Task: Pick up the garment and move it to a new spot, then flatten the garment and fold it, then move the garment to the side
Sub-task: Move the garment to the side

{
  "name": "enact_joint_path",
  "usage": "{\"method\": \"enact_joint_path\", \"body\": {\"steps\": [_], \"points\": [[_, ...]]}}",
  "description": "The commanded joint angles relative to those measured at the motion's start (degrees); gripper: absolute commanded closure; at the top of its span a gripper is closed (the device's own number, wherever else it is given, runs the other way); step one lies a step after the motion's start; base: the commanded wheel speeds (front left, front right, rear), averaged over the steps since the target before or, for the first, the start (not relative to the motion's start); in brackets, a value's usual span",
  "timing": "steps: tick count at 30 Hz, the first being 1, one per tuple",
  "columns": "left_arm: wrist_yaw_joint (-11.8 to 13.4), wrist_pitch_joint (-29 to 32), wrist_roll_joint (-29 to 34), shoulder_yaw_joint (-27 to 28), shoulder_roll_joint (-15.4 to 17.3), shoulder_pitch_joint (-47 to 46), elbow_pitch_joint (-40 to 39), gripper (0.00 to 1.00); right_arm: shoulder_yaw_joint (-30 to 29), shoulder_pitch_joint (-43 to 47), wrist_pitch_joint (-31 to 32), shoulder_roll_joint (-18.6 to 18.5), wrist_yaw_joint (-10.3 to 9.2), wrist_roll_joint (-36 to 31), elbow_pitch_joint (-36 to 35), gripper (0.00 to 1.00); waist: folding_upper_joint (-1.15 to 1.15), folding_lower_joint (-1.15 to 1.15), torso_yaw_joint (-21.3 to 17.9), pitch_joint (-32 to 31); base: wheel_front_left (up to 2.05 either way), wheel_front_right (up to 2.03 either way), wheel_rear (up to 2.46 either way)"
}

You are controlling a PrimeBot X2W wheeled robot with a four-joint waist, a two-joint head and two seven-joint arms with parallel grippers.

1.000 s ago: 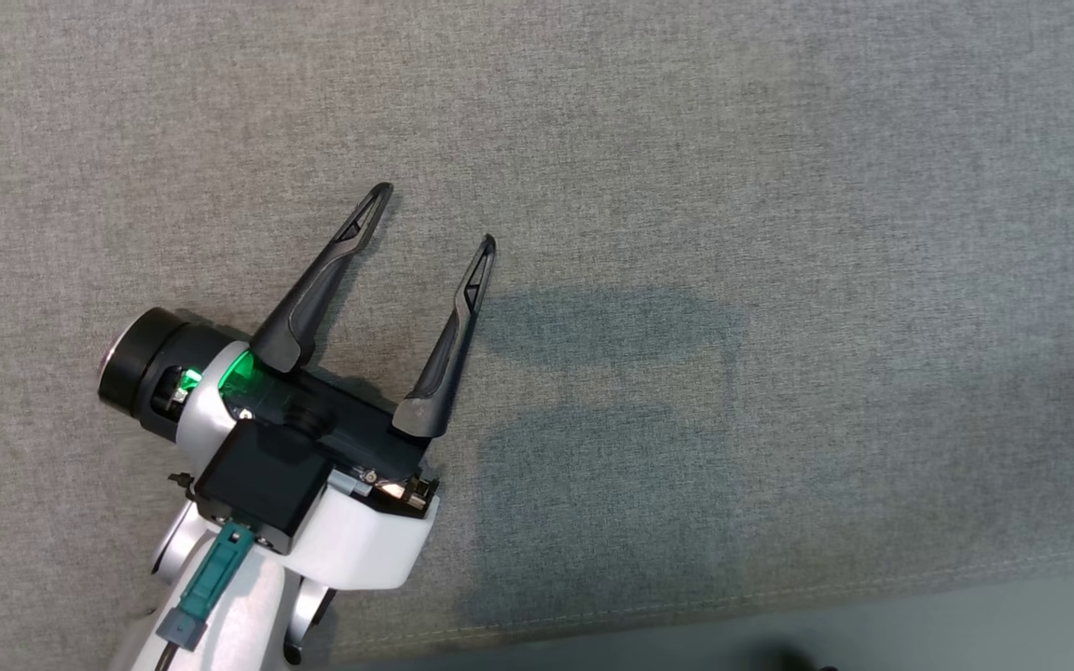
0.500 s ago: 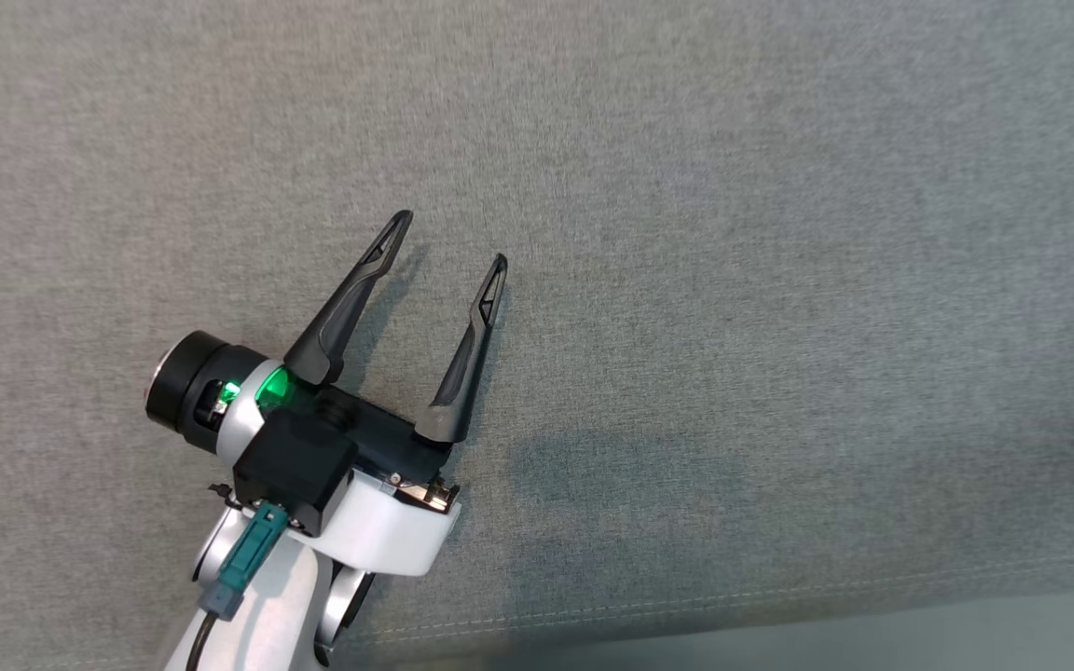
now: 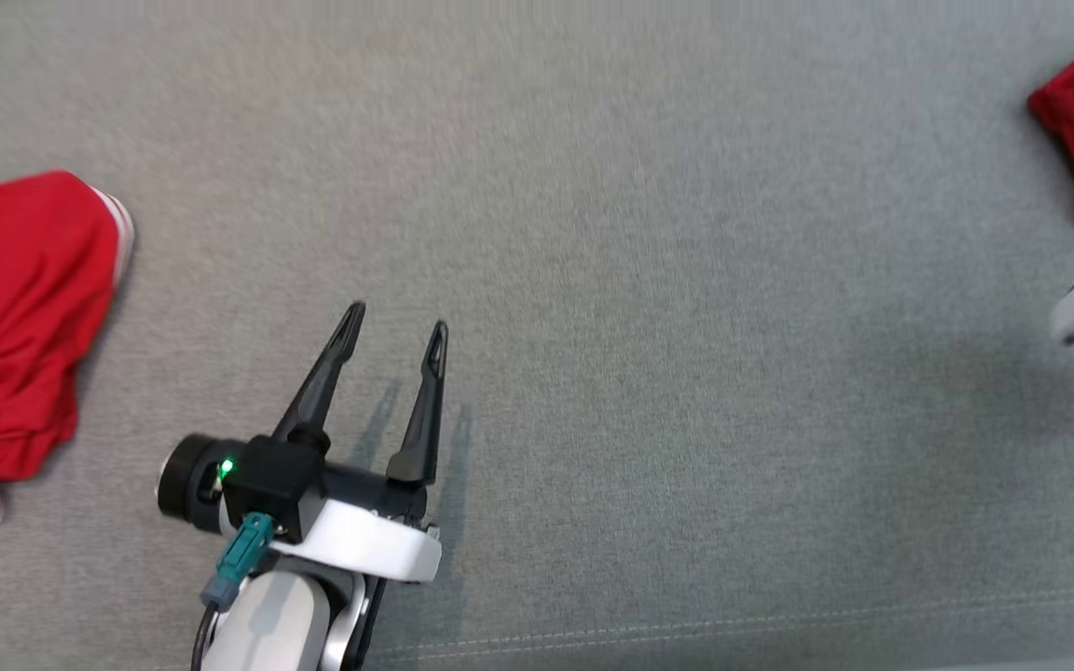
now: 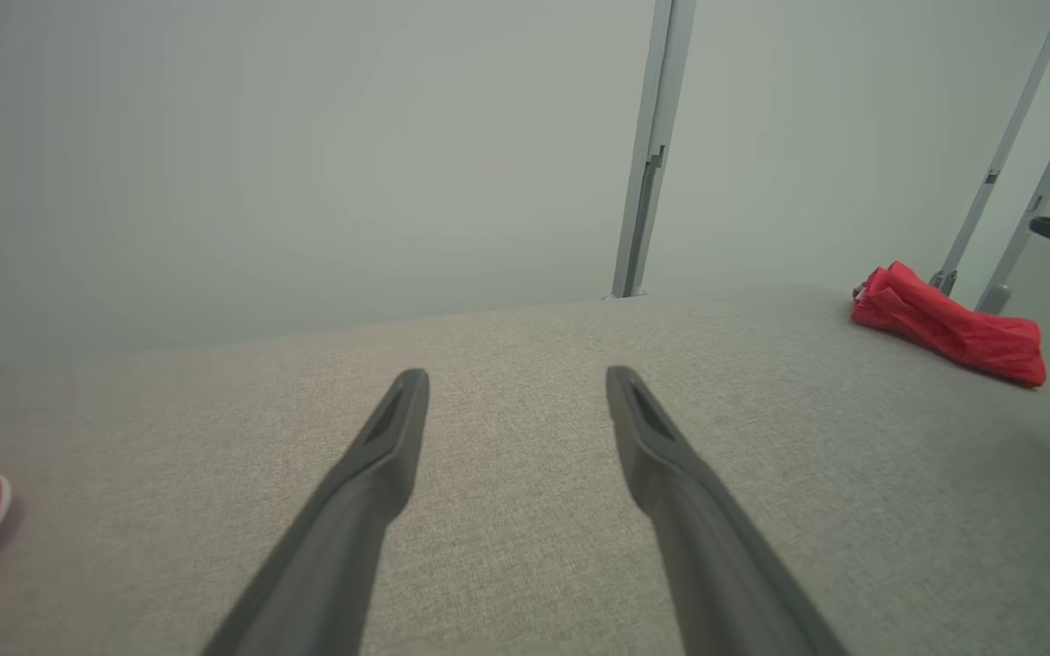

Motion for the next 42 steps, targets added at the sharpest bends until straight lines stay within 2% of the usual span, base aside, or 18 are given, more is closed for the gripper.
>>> {"method": "enact_joint_path", "body": {"steps": [1, 6, 7, 9, 18, 31, 37, 42], "points": [[0.7, -0.5, -0.7, 2.1, 0.2, 0.5, -0.7, 0.00, 3.6, 3.4, -0.7, 0.1, 0.06, 2.5, -3.7, 0.00, 0.00, 0.00, 1.6, -4.8, 0.00, 0.00, 0.00], [0.8, -0.6, -2.5, 2.5, -0.1, 2.3, 1.1, 0.00, 11.7, 11.7, -0.7, 1.3, 0.06, 9.8, -10.8, 0.00, 0.00, 0.00, 2.7, -9.0, 0.00, 0.00, 0.00], [0.8, -0.7, -2.9, 2.7, -0.2, 3.1, 1.8, 0.00, 16.4, 14.9, -0.7, 1.6, 0.06, 13.9, -14.2, 0.00, 0.00, 0.00, 3.3, -10.8, 0.00, 0.00, 0.00], [0.6, -0.7, -3.0, 2.7, -0.2, 3.6, 2.2, 0.00, 20.3, 17.9, -0.7, 1.4, 0.06, 16.2, -17.7, 0.00, 0.00, 0.00, 3.8, -12.3, 0.00, 0.00, 0.00], [0.4, -0.8, -2.6, 4.2, -0.4, 5.5, 0.8, 0.00, 30.3, 27.4, -0.7, 1.5, 0.06, 22.0, -26.1, 0.00, 0.00, 0.00, 5.4, -17.9, 0.00, 0.00, 0.00], [-0.6, -0.8, -1.5, 6.3, -1.2, 10.7, 0.4, 0.00, 31.8, 42.2, -0.8, 1.5, 0.06, 24.6, -36.2, 0.00, 0.00, 0.00, 7.3, -21.0, 0.00, 0.00, 0.00], [0.3, -0.8, -1.0, 7.6, -1.3, 11.4, 1.2, 0.00, 31.2, 44.5, -0.8, 1.6, 0.06, 23.8, -38.2, 0.00, 0.00, 0.00, 7.0, -21.0, 0.00, 0.00, 0.00], [-0.1, -0.8, -0.9, 7.9, -1.3, 11.7, 1.8, 0.00, 30.7, 45.0, -0.8, 1.8, 0.06, 23.8, -38.6, 0.00, 0.00, 0.00, 7.1, -21.3, 0.00, 0.00, 0.00]]}}
